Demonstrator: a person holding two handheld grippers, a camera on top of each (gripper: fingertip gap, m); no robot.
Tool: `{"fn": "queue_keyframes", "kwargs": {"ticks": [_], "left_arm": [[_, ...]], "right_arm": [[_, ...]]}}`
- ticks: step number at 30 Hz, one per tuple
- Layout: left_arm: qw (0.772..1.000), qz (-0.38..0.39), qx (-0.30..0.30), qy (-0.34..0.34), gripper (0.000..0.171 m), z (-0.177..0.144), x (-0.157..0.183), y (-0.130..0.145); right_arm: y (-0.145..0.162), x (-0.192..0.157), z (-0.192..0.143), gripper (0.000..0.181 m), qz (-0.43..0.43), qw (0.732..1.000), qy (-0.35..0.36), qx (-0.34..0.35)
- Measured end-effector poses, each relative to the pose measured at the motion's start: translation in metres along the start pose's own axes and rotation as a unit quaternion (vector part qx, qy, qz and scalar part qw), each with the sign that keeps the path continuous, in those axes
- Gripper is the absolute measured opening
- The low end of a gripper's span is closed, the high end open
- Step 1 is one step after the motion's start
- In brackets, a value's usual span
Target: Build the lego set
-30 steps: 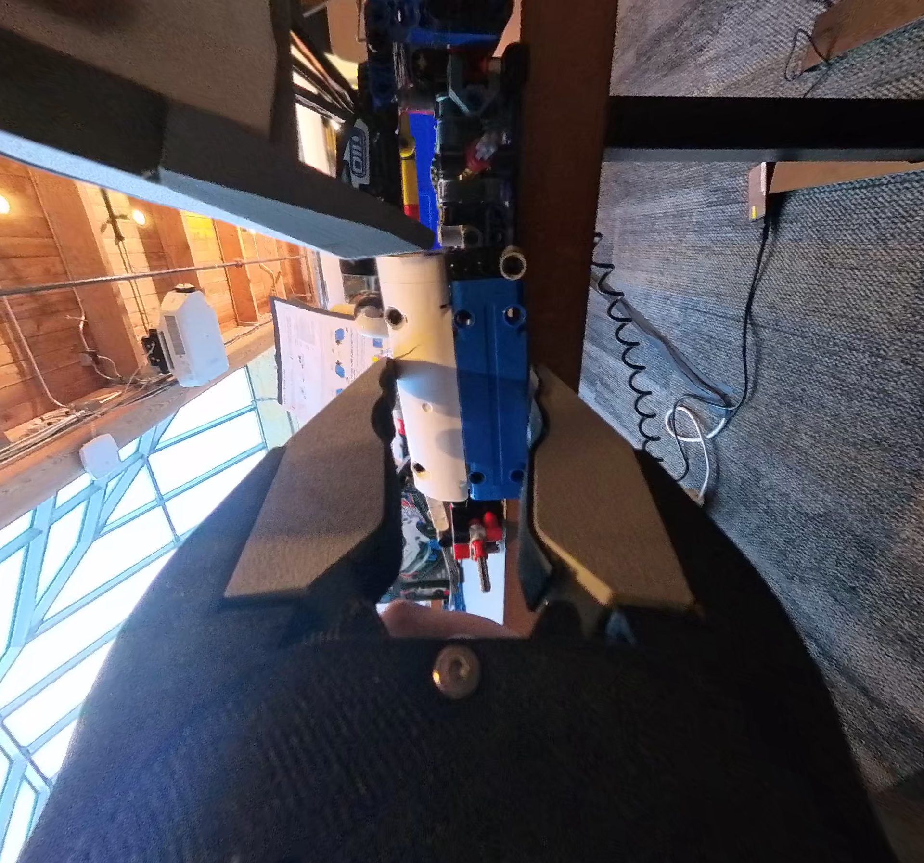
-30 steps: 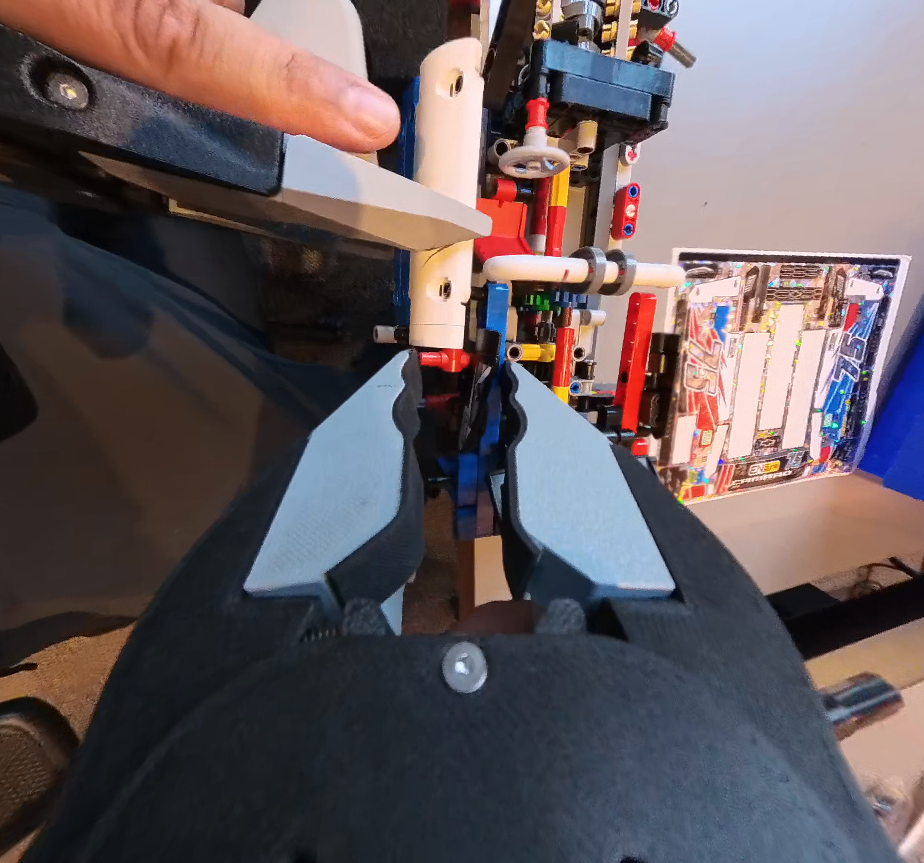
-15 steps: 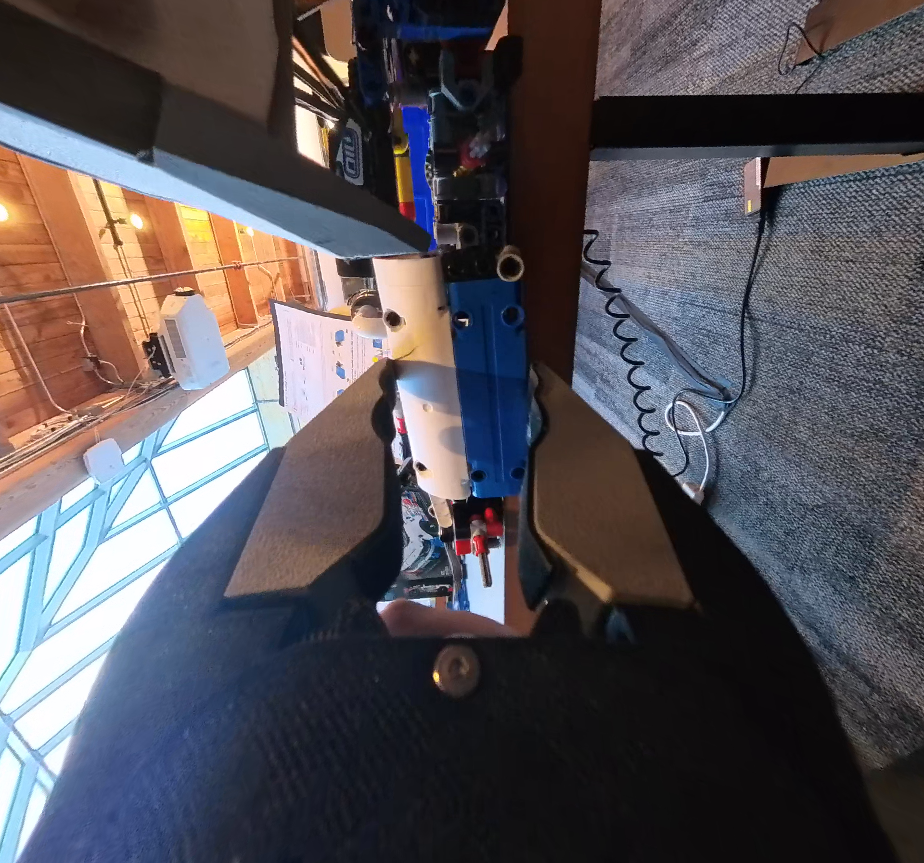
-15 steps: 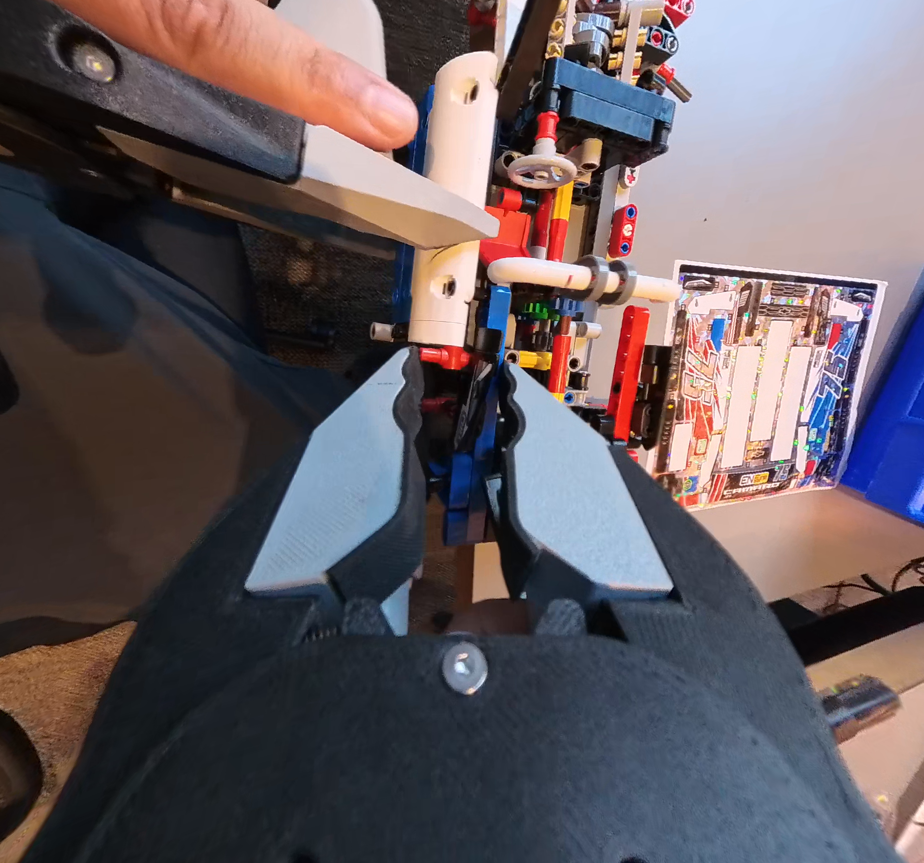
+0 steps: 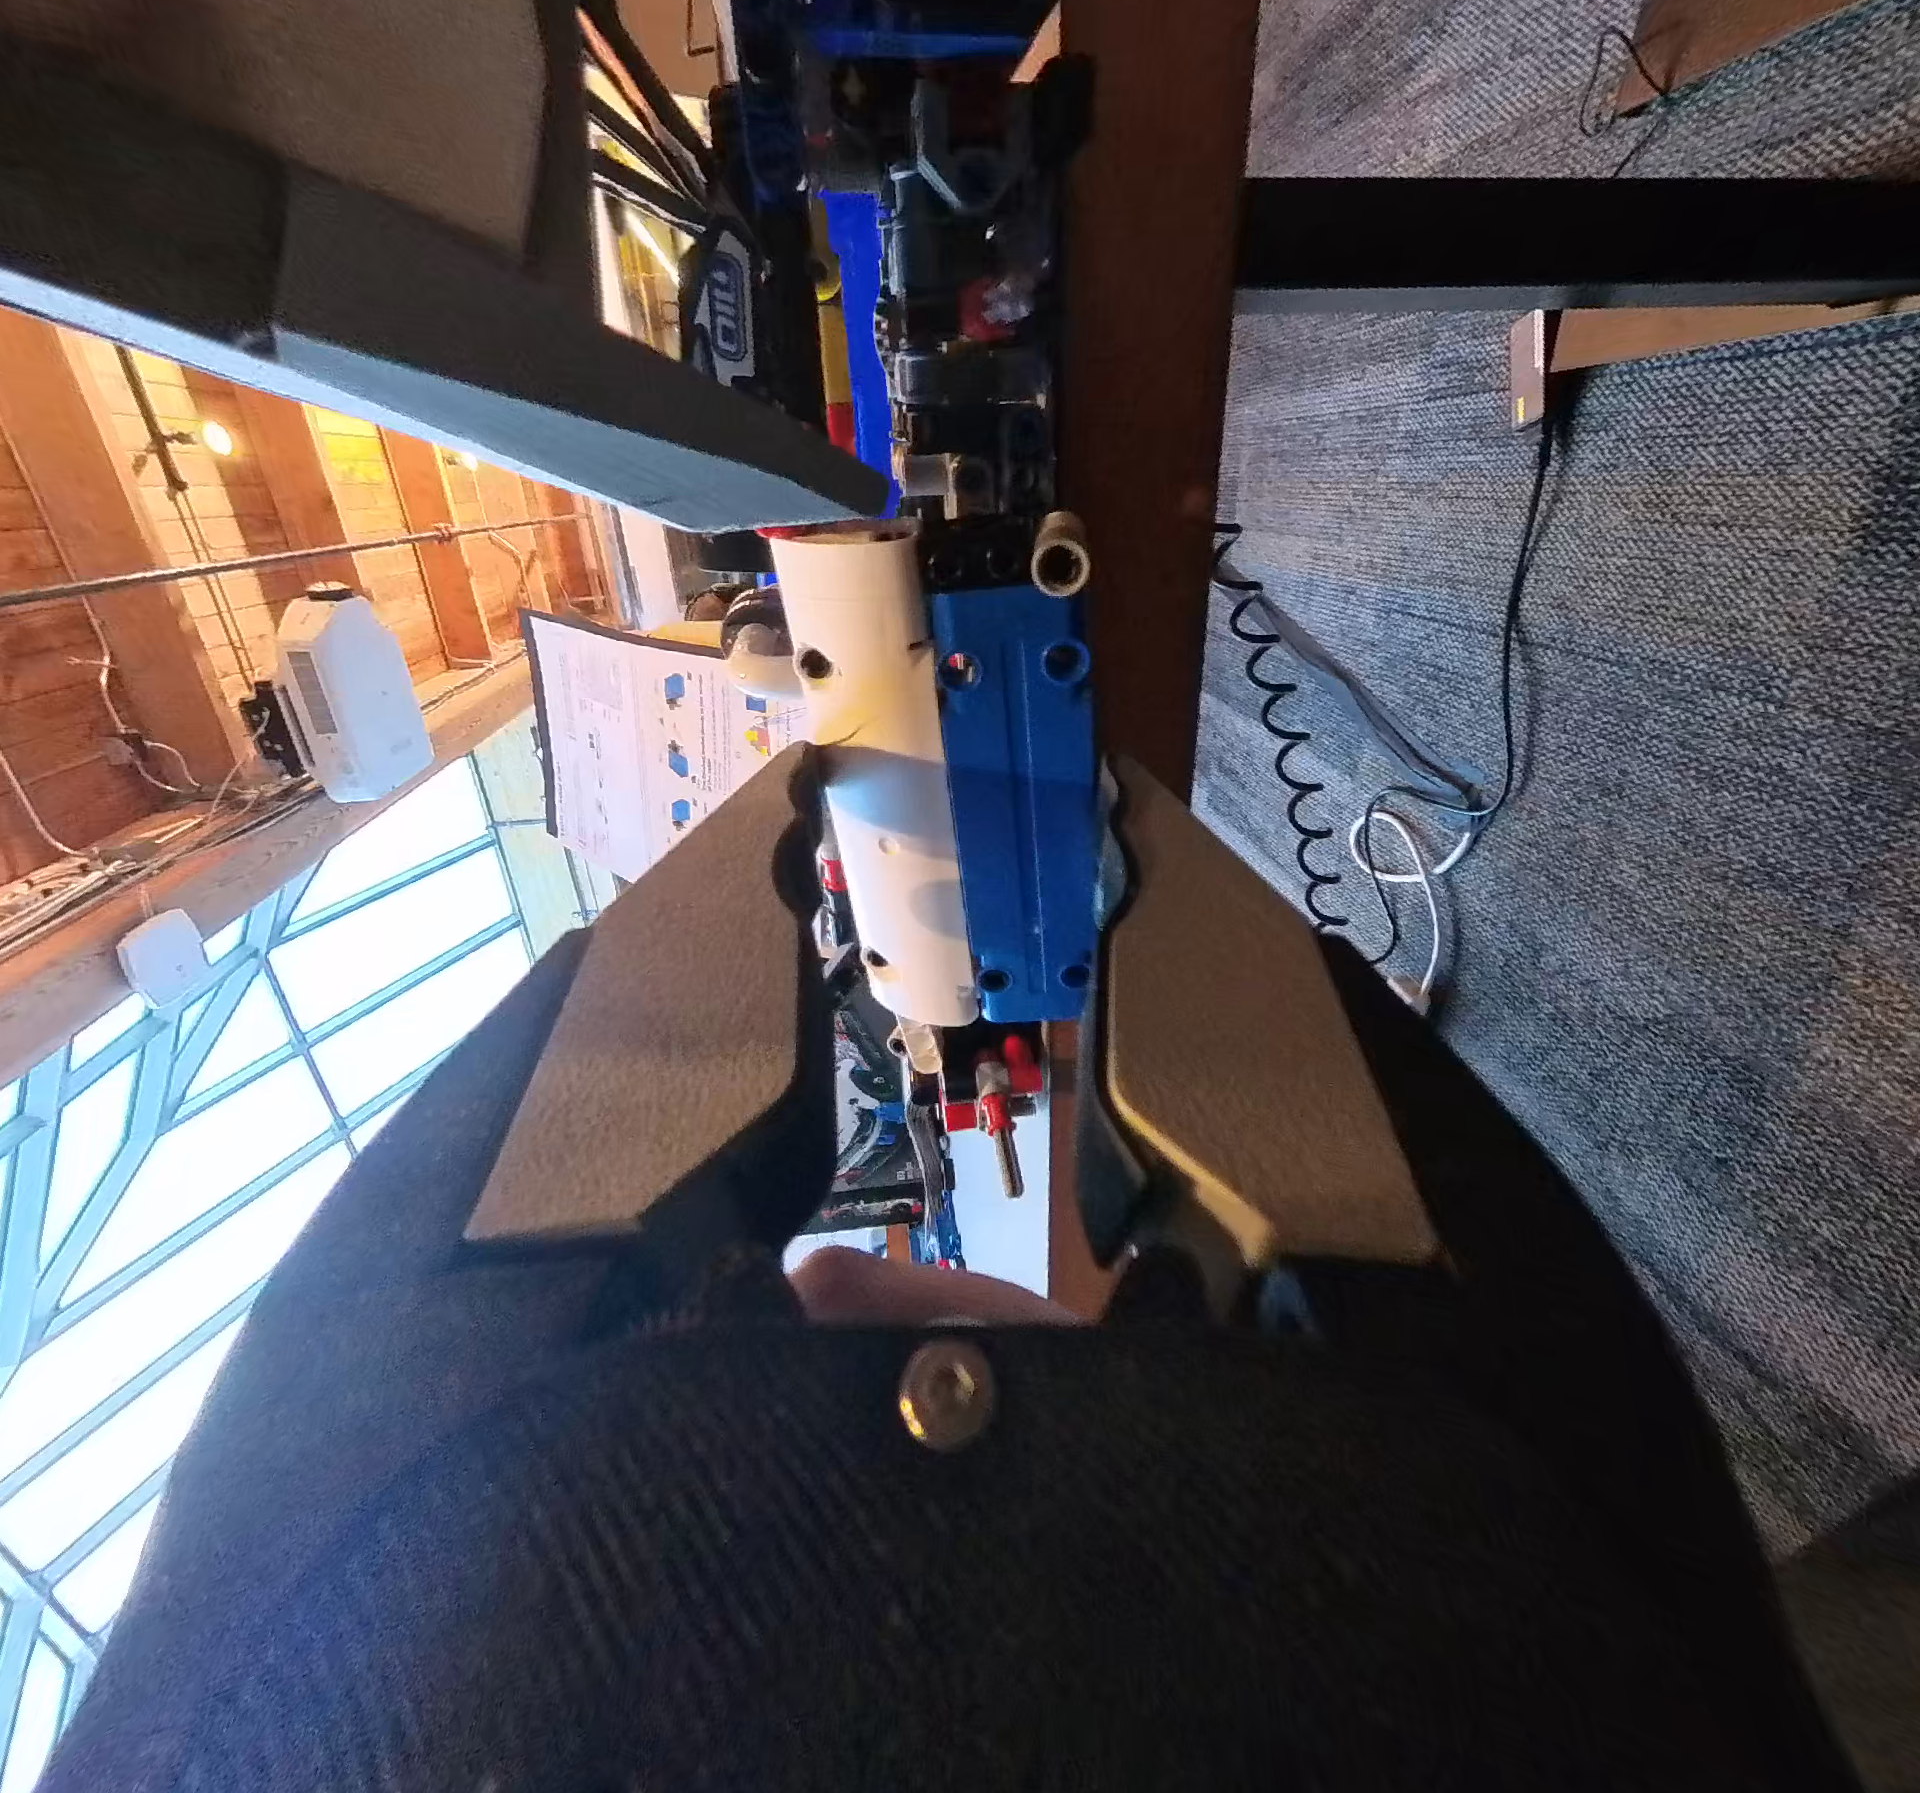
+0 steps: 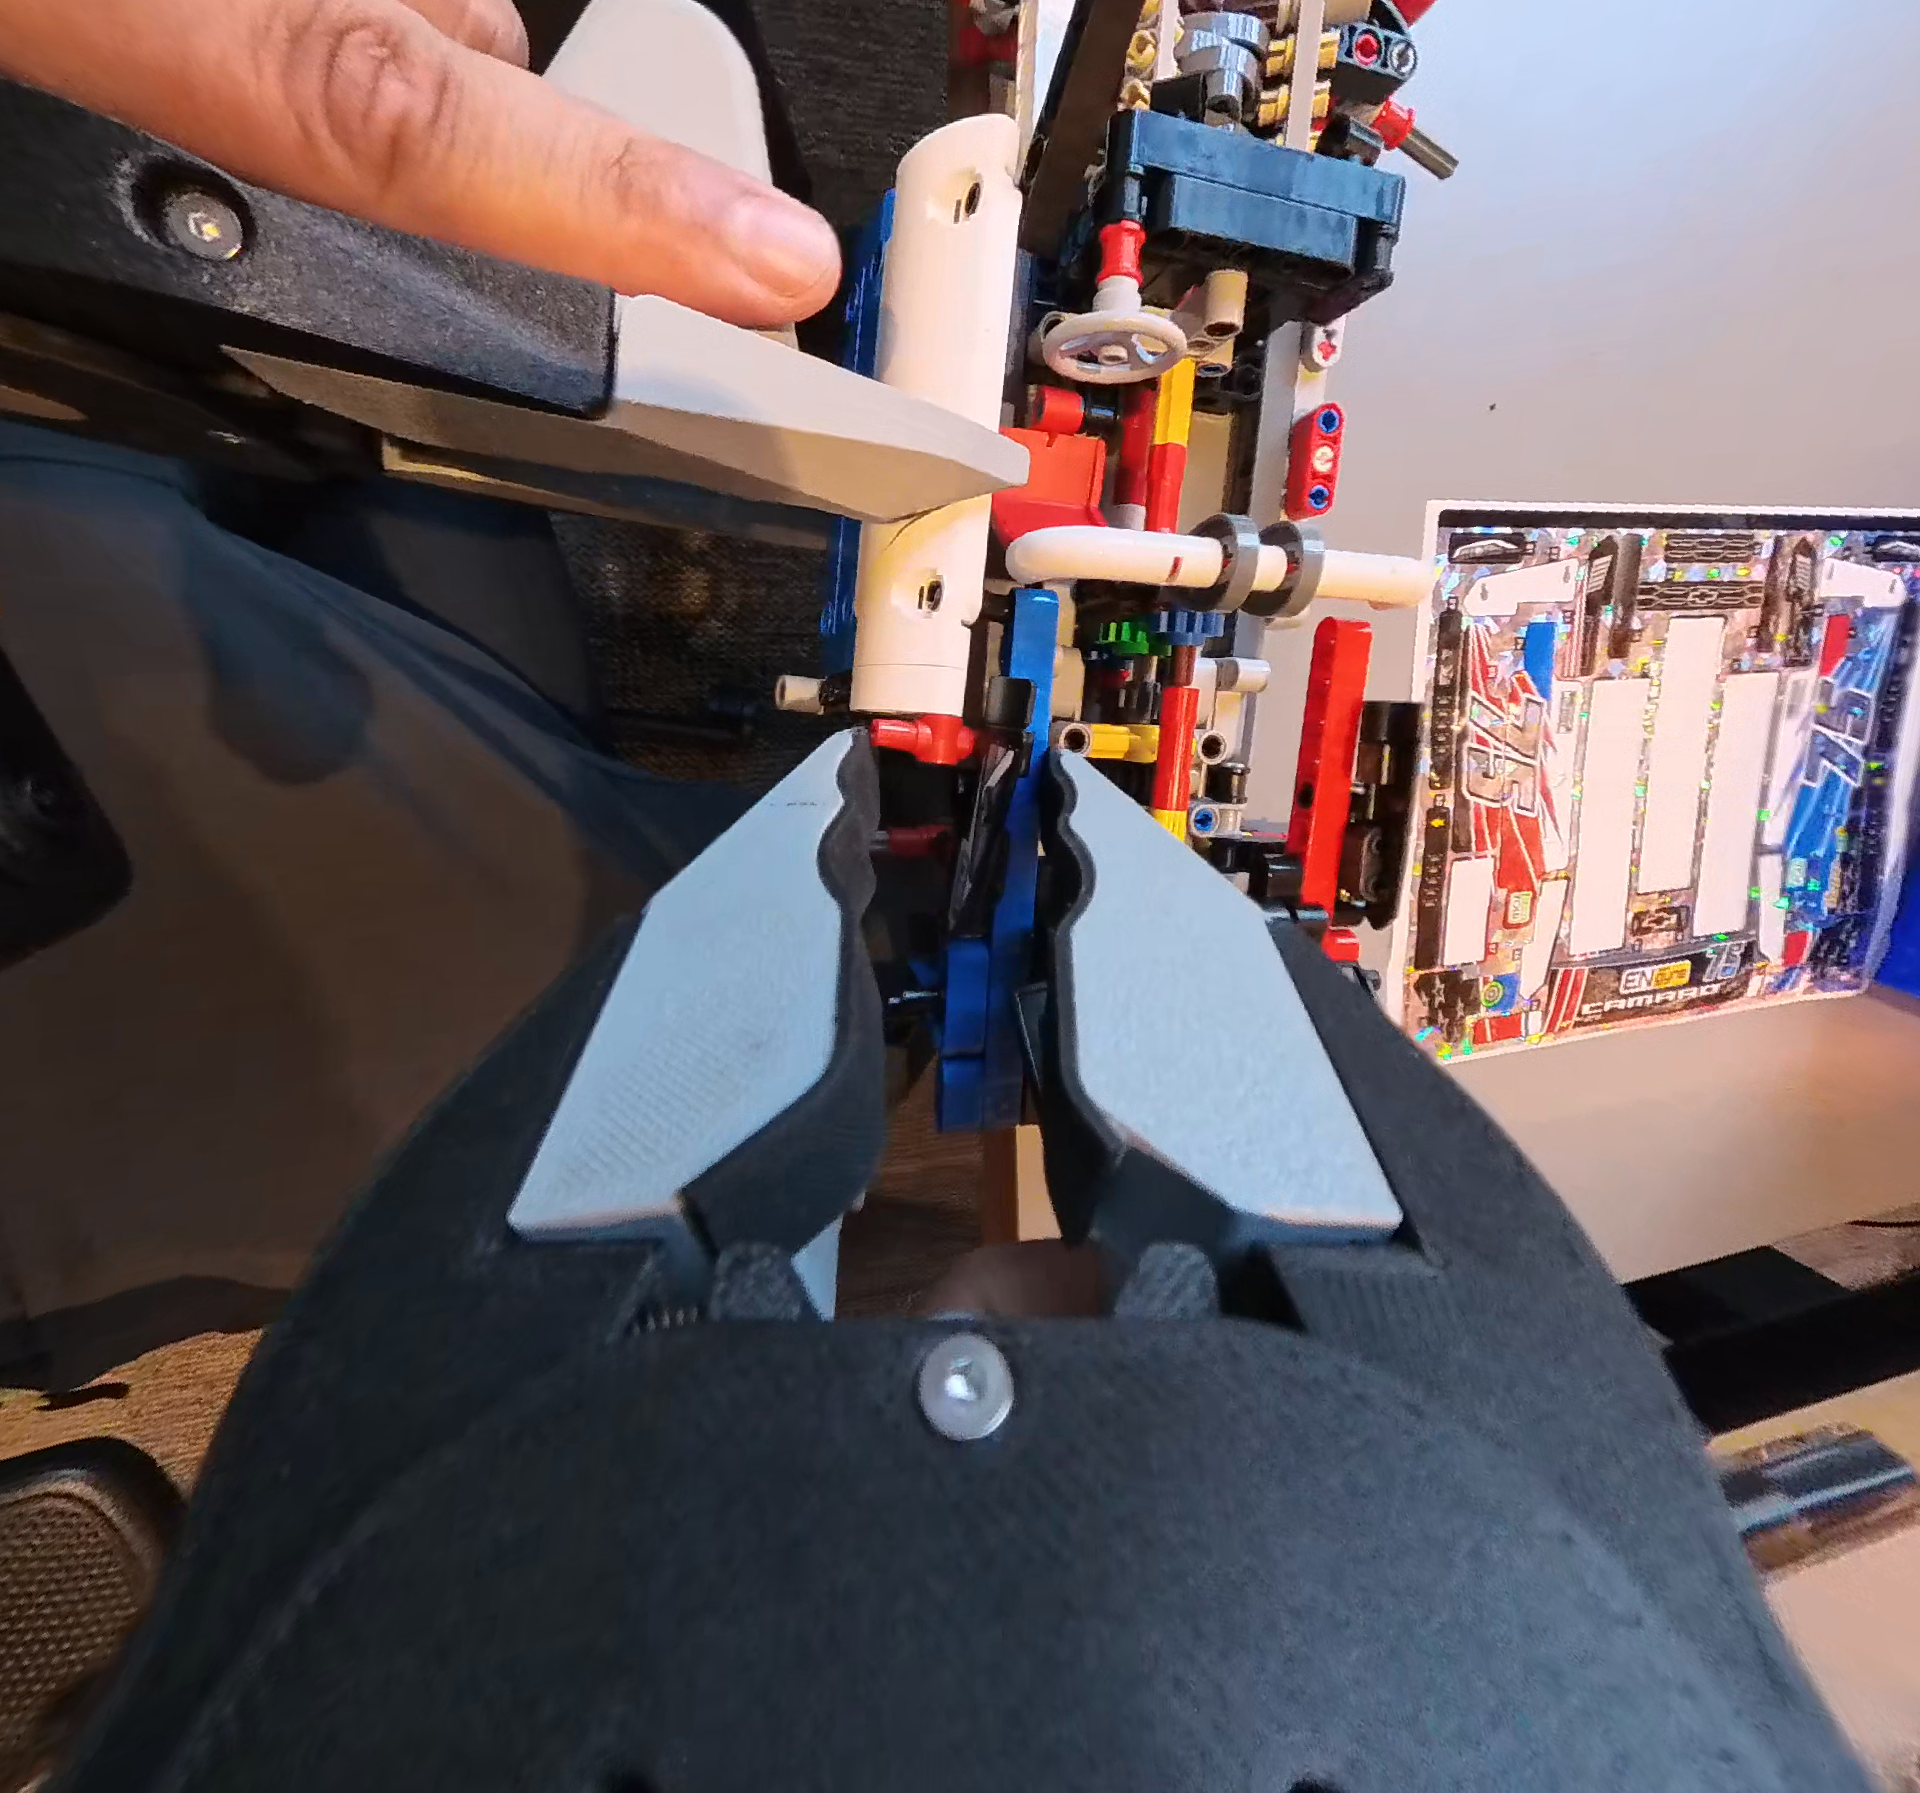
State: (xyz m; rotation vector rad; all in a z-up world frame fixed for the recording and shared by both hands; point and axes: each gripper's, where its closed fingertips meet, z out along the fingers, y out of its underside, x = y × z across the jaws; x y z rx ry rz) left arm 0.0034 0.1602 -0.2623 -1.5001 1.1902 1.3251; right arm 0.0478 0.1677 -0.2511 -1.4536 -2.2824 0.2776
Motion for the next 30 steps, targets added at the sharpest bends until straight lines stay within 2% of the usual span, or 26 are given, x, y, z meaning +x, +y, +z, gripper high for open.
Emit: {"fn": "queue_keyframes", "kwargs": {"ticks": [9,17,30], "left_arm": [[1.0,0.0,-0.009,0.013,0.05,0.0029,0.0001,0.0007],[1.0,0.002,-0.01,0.009,0.05,0.0034,0.0012,0.0002],[1.0,0.0,-0.028,0.011,0.049,0.0064,-0.0003,0.0035]], "right_arm": [[0.0,0.0027,0.0008,0.03,0.018,1.0,0.0,0.008],[0.0022,0.0039,0.0019,0.028,-0.024,1.0,0.007,-0.015],[-0.0011,0.0075,0.0029,0.027,-0.035,0.998,0.034,0.028]]}}
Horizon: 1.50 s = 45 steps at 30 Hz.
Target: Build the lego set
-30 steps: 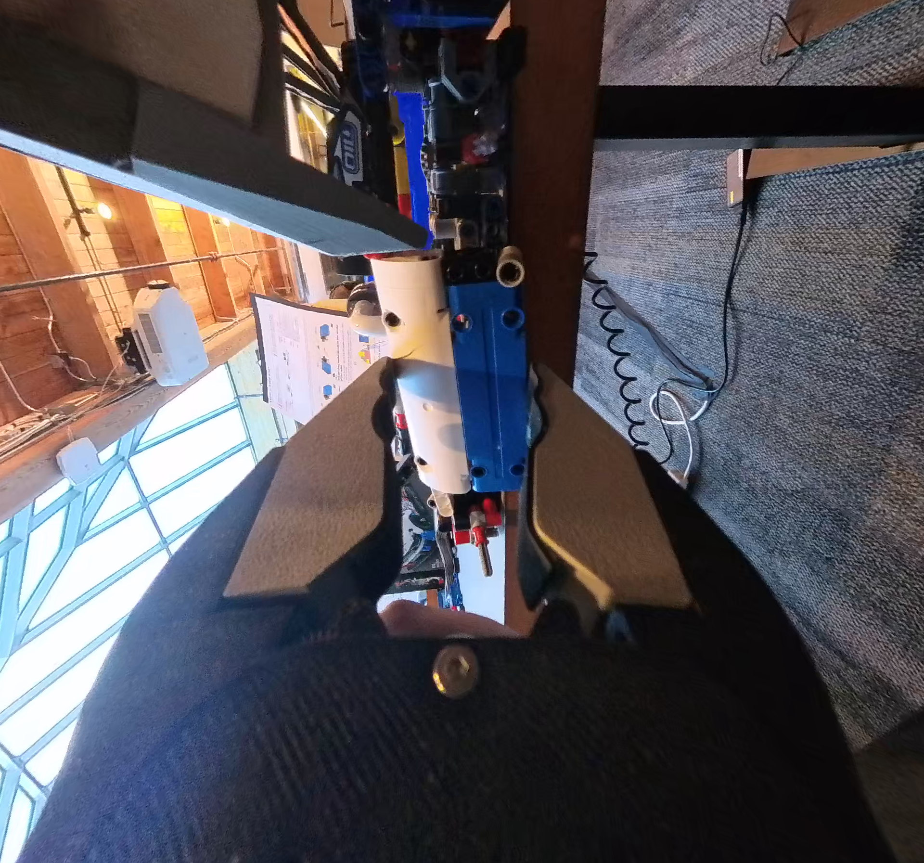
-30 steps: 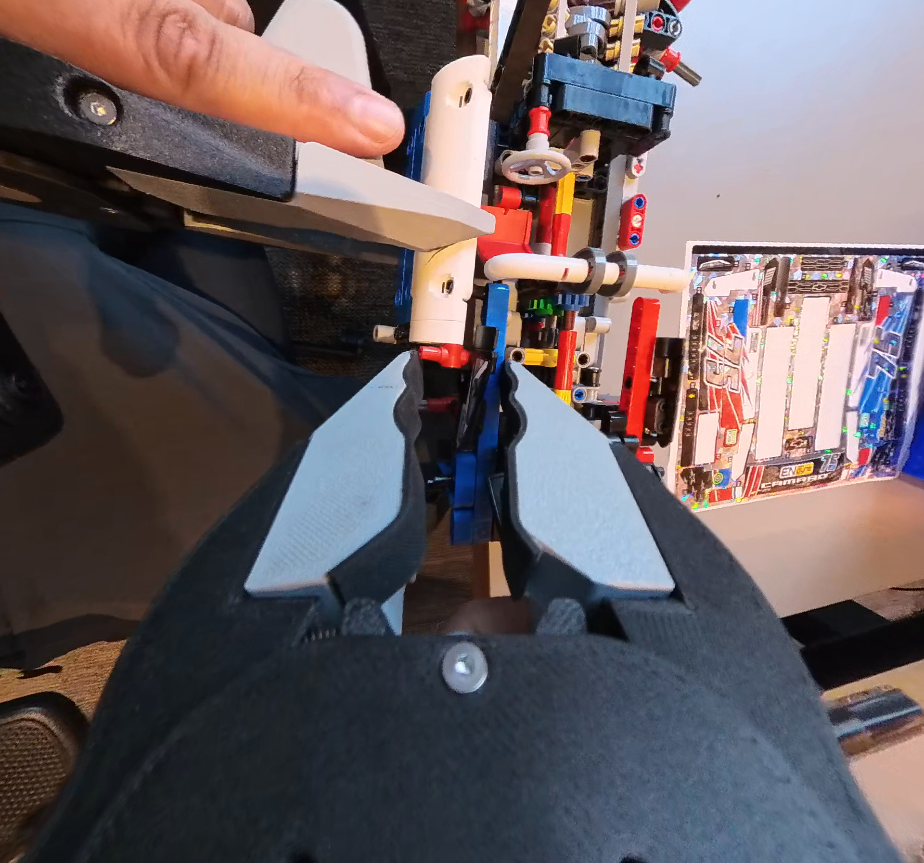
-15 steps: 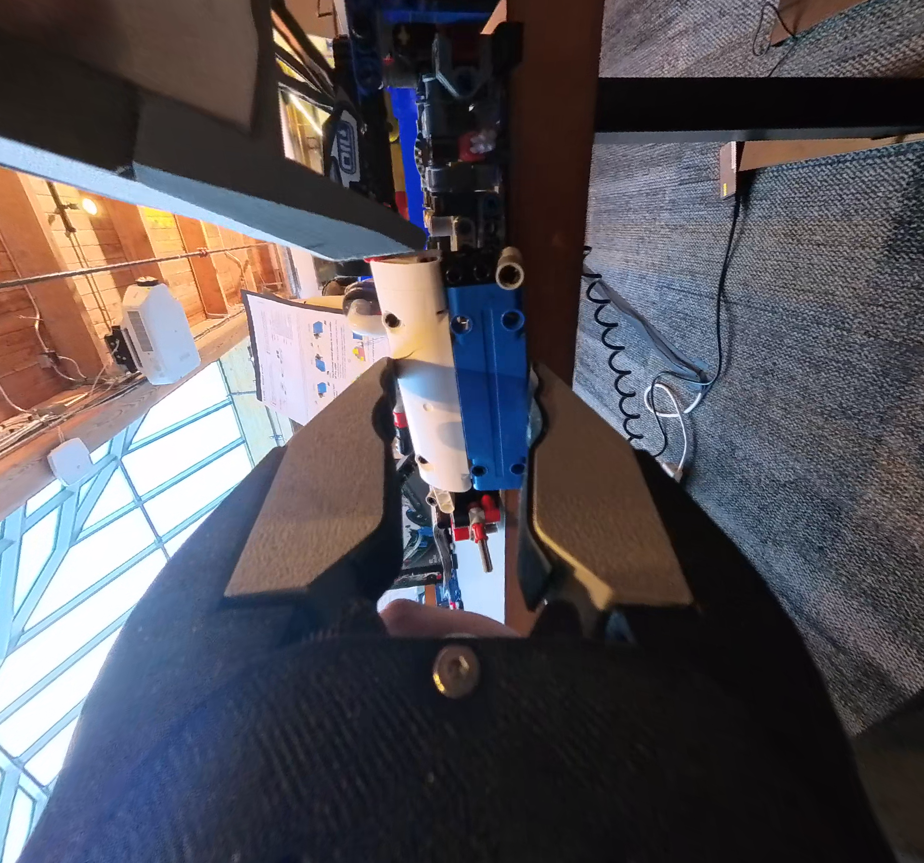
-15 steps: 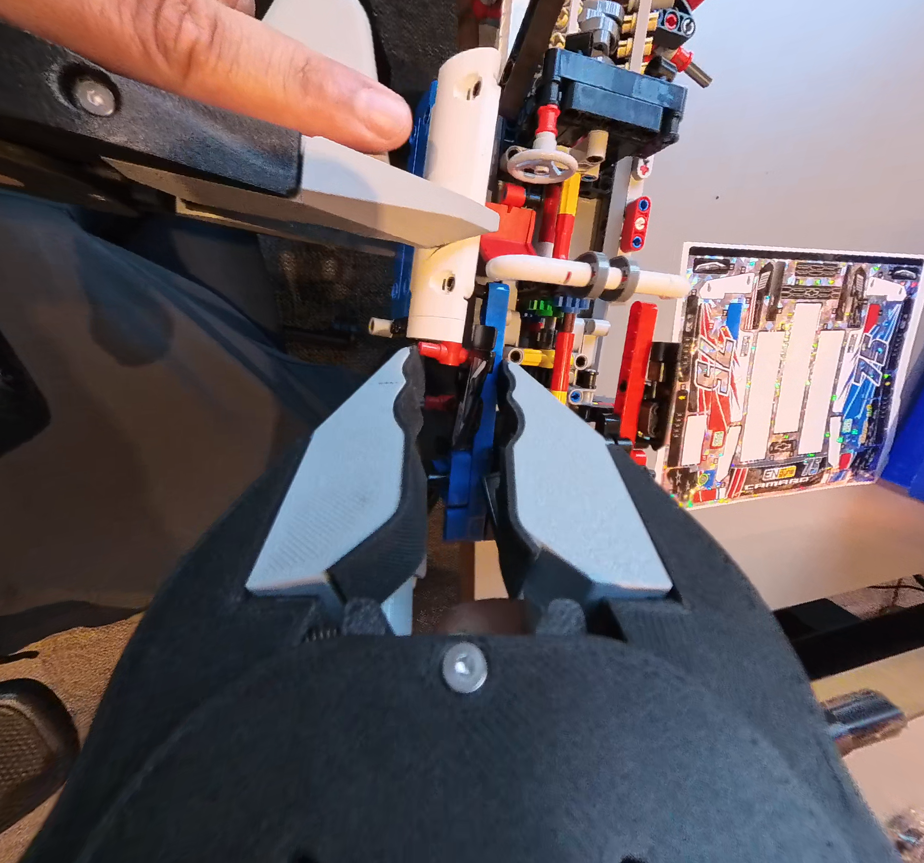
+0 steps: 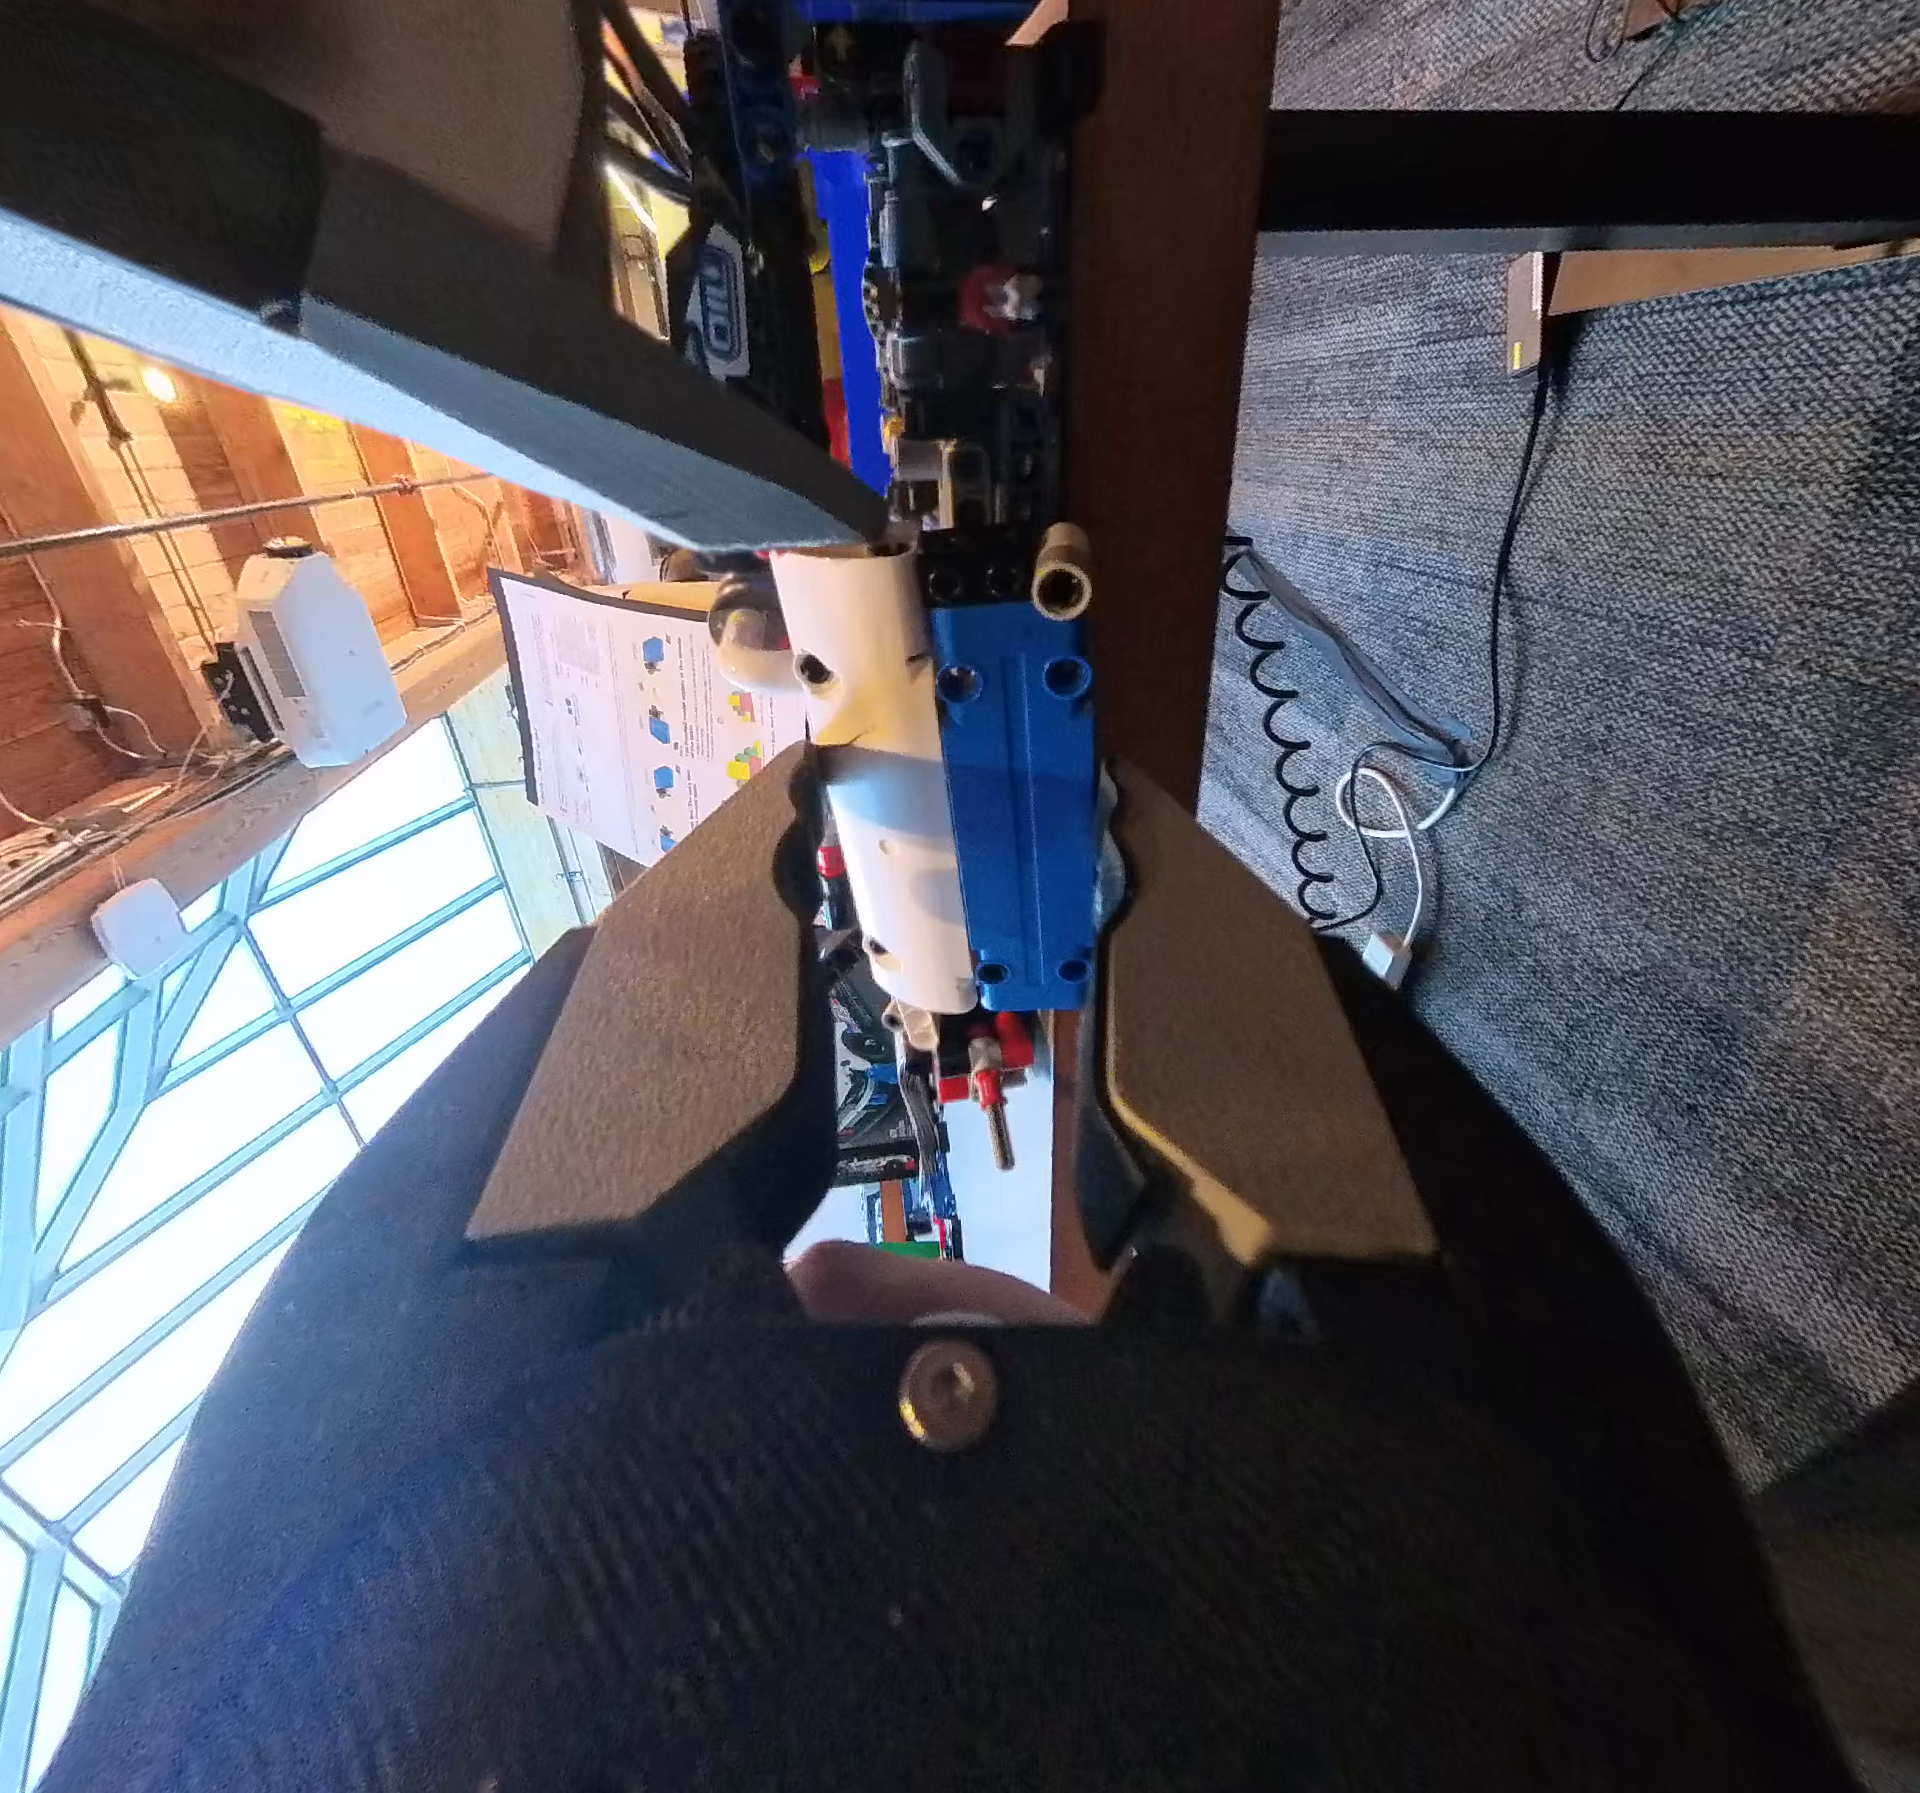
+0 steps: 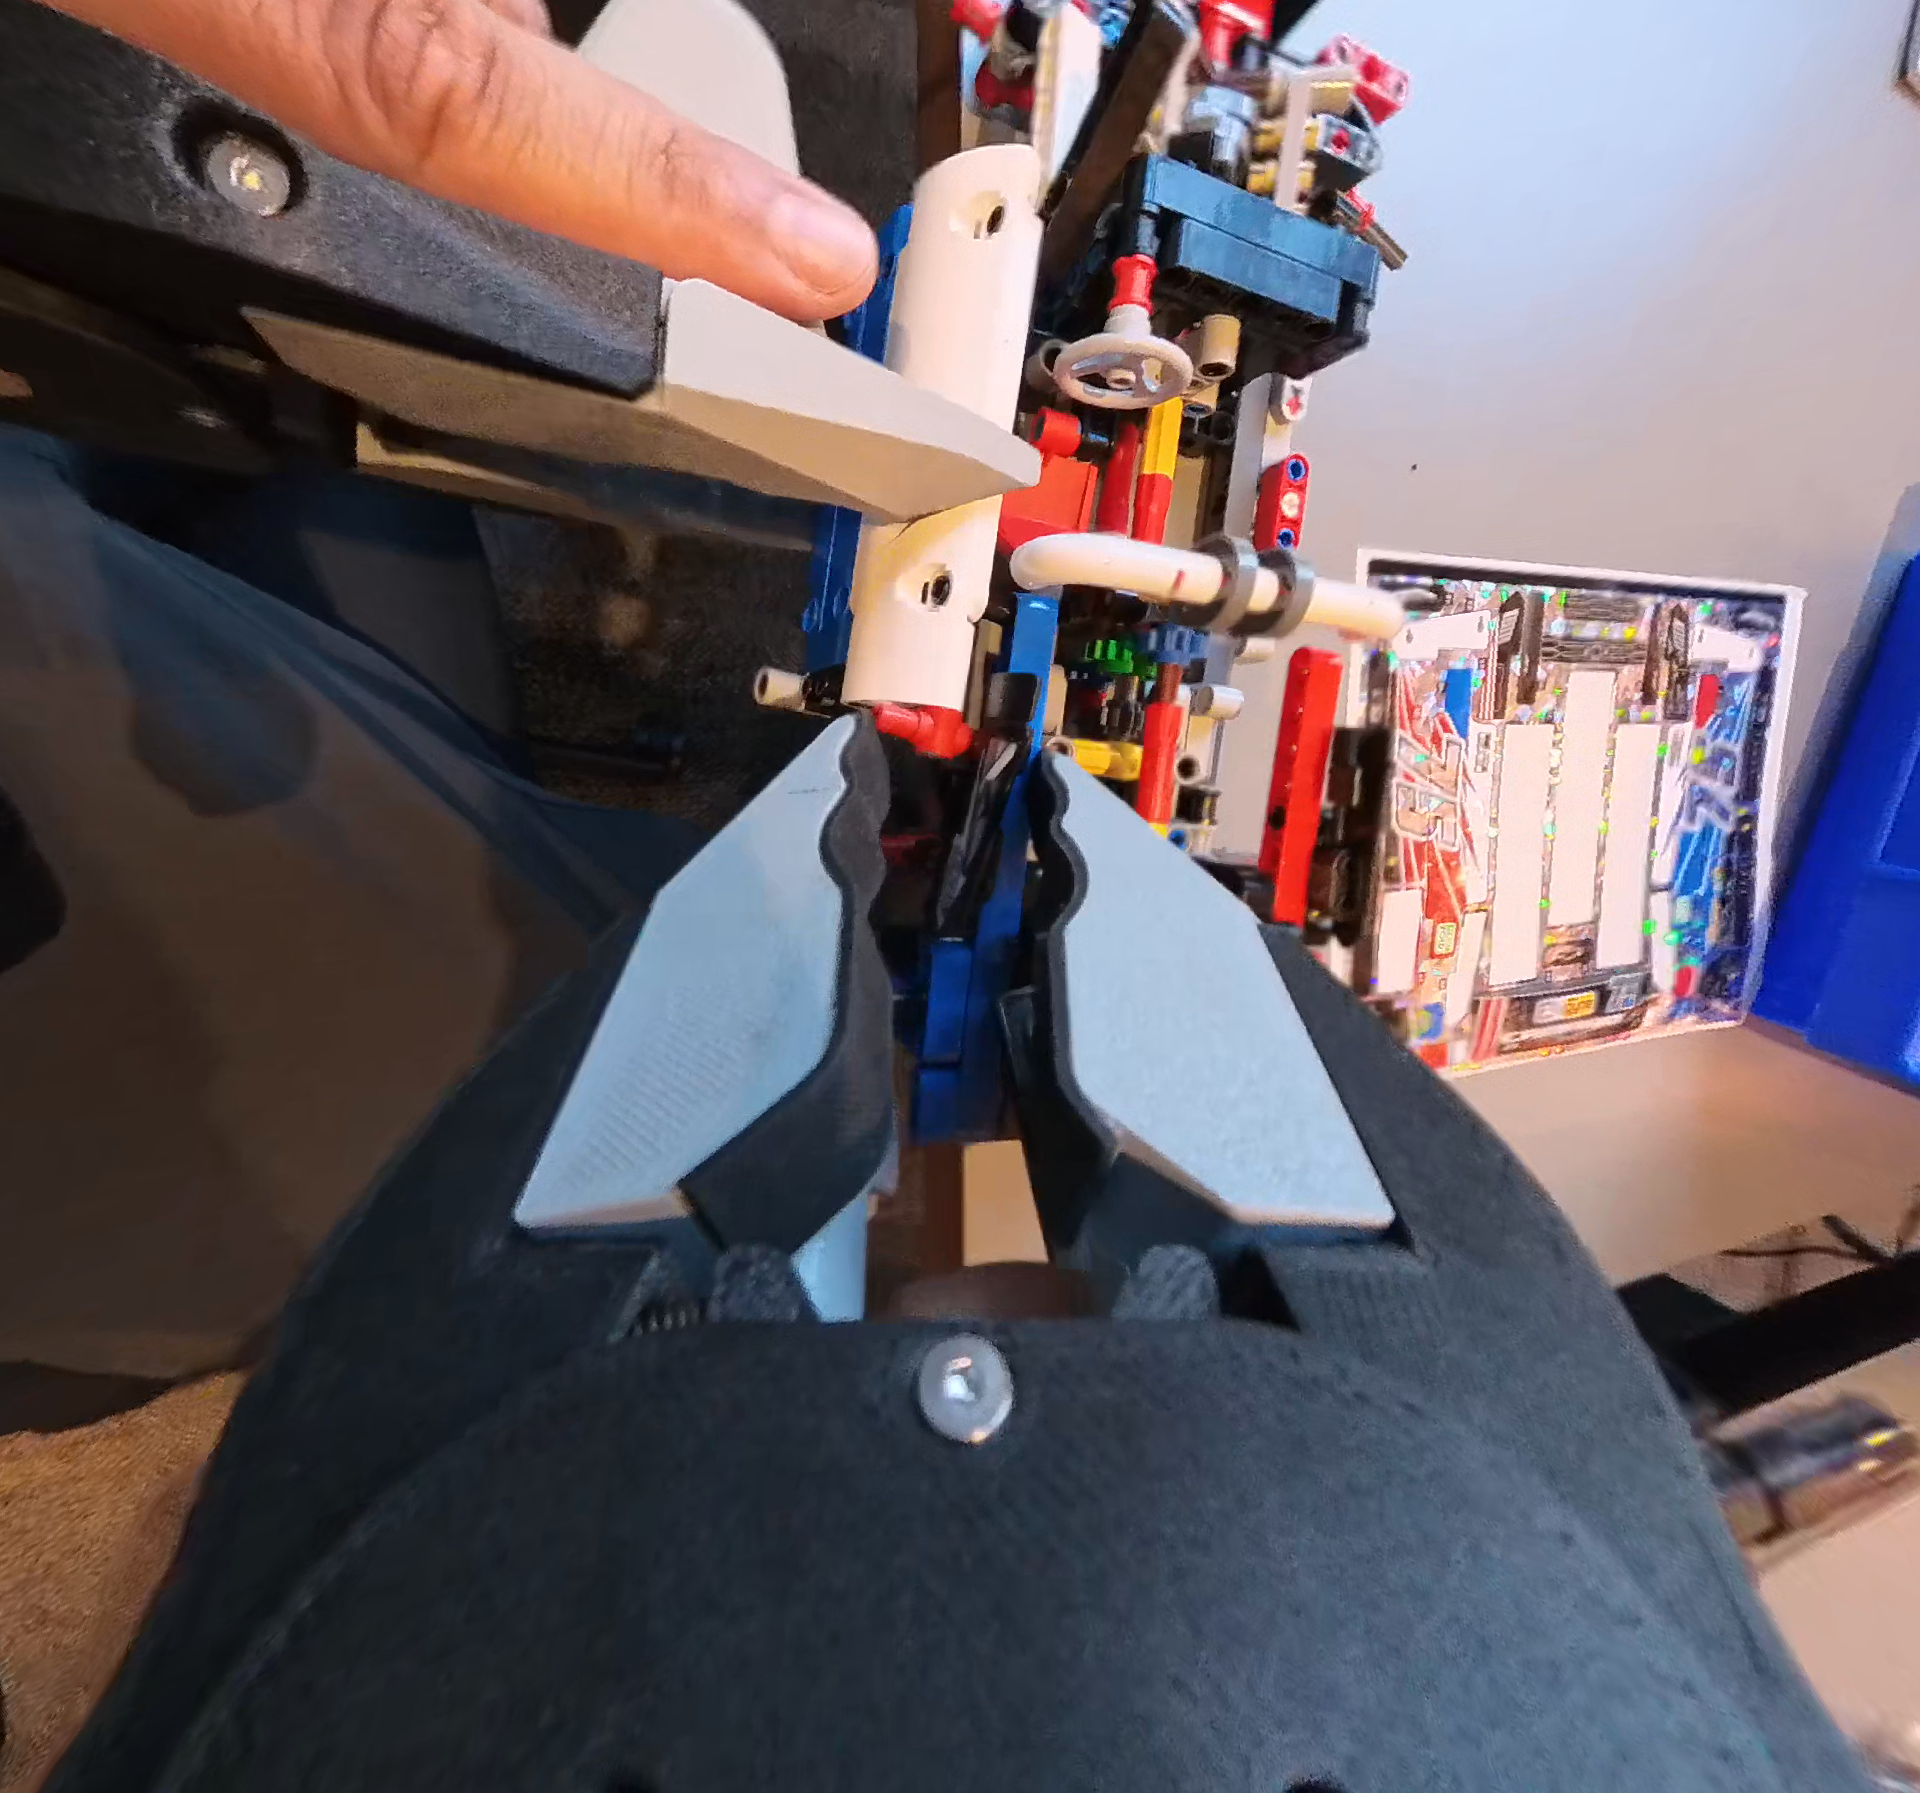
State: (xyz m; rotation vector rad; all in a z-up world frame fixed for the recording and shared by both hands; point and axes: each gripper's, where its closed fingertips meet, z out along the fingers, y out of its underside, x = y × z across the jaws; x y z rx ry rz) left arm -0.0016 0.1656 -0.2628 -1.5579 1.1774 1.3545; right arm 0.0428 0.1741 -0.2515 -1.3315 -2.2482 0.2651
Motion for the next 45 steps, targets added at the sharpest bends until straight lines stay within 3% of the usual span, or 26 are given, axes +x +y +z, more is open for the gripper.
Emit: {"fn": "queue_keyframes", "kwargs": {"ticks": [8,17,20,21,25,29,32,38,45], "left_arm": [[1.0,-0.01,0.01,-0.002,0.049,0.0,-0.002,-0.003],[1.0,-0.01,0.007,-0.006,0.049,0.003,-0.003,-0.002],[1.0,-0.006,0.005,-0.008,0.049,0.004,-0.002,-0.001],[1.0,-0.007,0.005,-0.008,0.049,0.004,-0.002,-0.001],[1.0,-0.007,0.006,-0.01,0.049,0.005,-0.002,-0.002],[1.0,-0.004,0.01,-0.014,0.049,0.004,-0.001,-0.003],[1.0,-0.002,0.012,-0.017,0.049,0.004,0.0,-0.003],[1.0,-0.006,0.015,-0.021,0.049,0.005,0.0,-0.004],[1.0,-0.009,0.018,-0.017,0.049,0.006,0.004,-0.006]], "right_arm": [[0.001,-0.001,-0.002,0.029,0.028,1.0,-0.011,0.006],[-0.002,-0.005,-0.004,0.044,0.086,0.995,-0.049,0.014],[-0.01,-0.004,-0.009,0.041,0.107,0.992,-0.058,0.039],[-0.012,-0.003,-0.01,0.031,0.114,0.99,-0.061,0.048],[-0.011,0.002,-0.009,0.023,0.108,0.993,-0.032,0.039],[-0.011,0.014,-0.009,0.039,0.088,0.995,0.025,0.034],[-0.008,0.011,-0.009,0.032,0.089,0.995,0.02,0.03],[-0.004,0.016,-0.013,0.042,0.078,0.995,0.052,0.026],[0.002,0.017,-0.006,0.042,0.05,0.997,0.063,0.004]]}}
